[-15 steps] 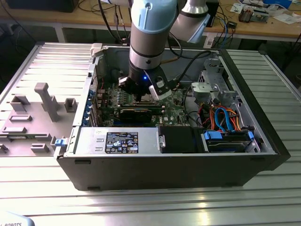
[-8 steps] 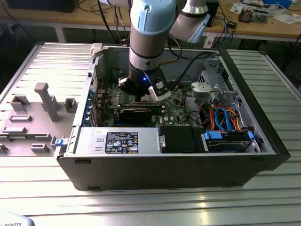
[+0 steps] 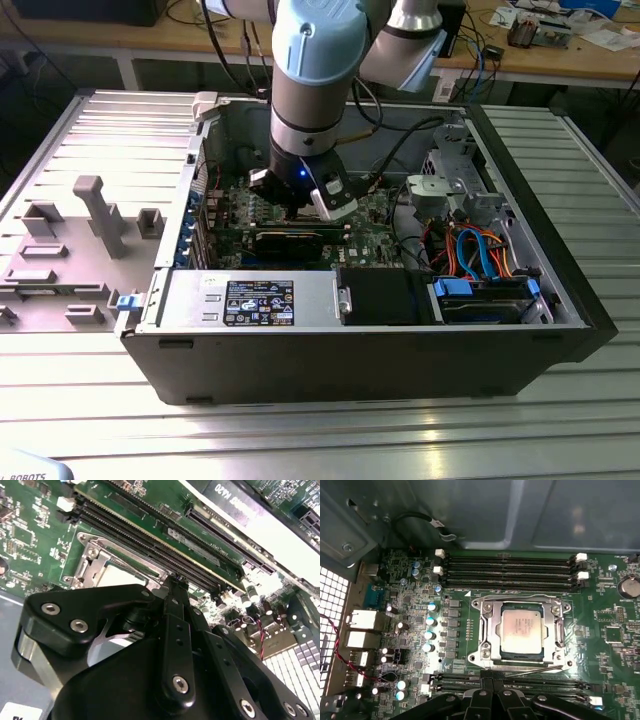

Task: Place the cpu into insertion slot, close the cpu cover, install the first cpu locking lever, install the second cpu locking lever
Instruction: 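Install the second cpu locking lever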

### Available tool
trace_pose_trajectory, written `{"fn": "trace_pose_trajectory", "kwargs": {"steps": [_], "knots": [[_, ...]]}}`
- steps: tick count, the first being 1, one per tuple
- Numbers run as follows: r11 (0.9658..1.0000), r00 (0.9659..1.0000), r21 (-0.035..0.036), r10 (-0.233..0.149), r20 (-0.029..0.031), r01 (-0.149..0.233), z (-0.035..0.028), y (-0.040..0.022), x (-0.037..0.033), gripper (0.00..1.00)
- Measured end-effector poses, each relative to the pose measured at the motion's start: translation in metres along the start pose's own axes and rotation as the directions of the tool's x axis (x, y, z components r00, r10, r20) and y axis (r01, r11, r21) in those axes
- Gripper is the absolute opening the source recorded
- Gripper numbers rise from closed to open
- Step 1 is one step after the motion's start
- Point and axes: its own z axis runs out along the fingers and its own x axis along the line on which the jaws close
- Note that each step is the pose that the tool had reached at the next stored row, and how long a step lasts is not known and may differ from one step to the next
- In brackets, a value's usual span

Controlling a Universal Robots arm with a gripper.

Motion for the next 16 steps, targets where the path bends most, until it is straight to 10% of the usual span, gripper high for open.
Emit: {"fn": "trace_pose_trajectory", "kwargs": {"steps": [16], "knots": [[0.9976, 0.9977, -0.0241, 0.066, 0.0173, -0.065, 0.0174, -0.0038, 0.0114, 0.11]]}}
